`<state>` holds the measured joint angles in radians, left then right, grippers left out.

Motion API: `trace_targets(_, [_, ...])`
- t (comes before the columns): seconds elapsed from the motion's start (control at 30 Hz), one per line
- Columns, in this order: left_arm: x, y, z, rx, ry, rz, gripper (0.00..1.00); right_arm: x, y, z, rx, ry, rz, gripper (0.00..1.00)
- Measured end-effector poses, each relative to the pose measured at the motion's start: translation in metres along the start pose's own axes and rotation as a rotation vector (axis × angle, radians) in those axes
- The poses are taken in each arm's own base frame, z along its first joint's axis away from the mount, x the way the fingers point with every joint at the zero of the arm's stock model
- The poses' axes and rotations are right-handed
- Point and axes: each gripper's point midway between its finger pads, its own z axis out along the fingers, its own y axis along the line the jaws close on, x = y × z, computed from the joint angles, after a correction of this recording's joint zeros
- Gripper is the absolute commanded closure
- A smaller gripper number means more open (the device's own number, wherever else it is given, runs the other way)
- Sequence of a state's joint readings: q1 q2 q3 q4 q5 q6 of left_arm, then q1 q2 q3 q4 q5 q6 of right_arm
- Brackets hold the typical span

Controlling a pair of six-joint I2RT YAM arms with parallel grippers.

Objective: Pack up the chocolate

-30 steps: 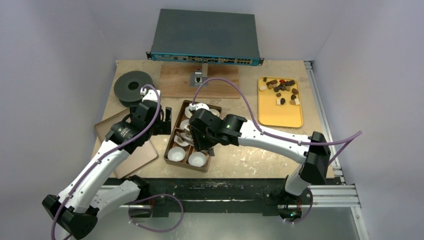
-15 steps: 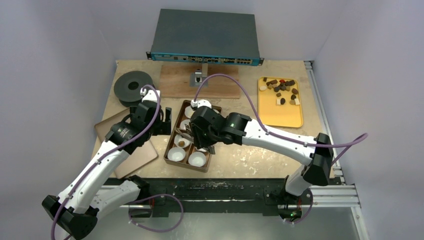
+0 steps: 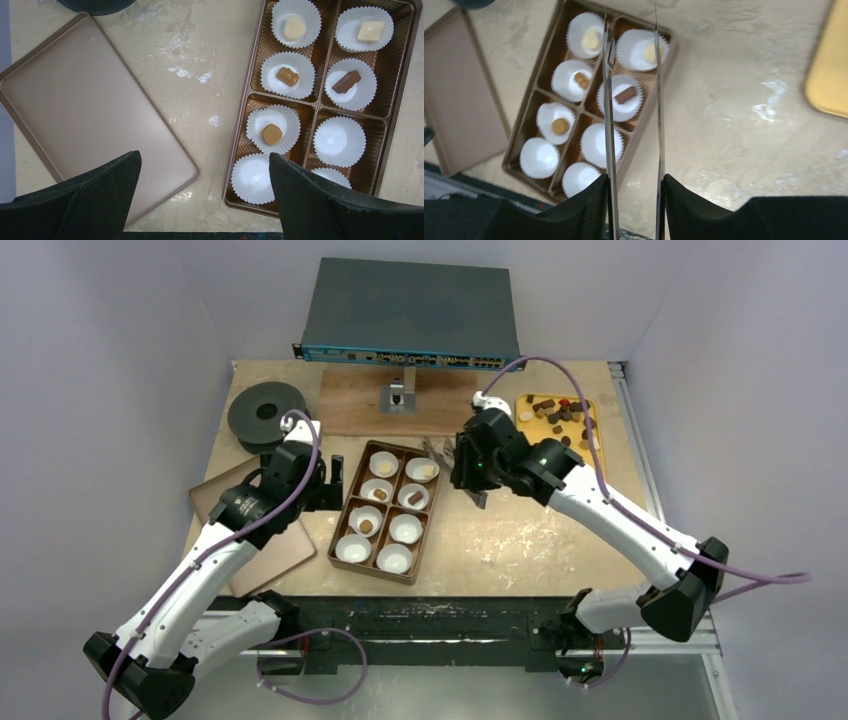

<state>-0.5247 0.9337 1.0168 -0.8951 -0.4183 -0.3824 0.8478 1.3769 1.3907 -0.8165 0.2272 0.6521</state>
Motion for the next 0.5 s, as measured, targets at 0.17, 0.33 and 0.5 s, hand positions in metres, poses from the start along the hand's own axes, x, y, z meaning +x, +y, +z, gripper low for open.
trace_targets(0.17, [-0.001, -0.002, -0.001, 0.012, -0.003, -0.003, 0.0, -0.016, -0.07, -0.004, 0.135, -0.05, 0.102, 0.53])
trace_targets(0.33, [-0.002, -0.004, -0.001, 0.025, -0.007, -0.007, 0.0, -0.023, -0.126, -0.005, 0.252, -0.072, 0.174, 0.53])
trace_targets(0.5, [-0.002, -0.005, -0.002, 0.034, -0.009, -0.009, 0.0, -0.021, -0.172, -0.003, 0.355, -0.063, 0.224, 0.53])
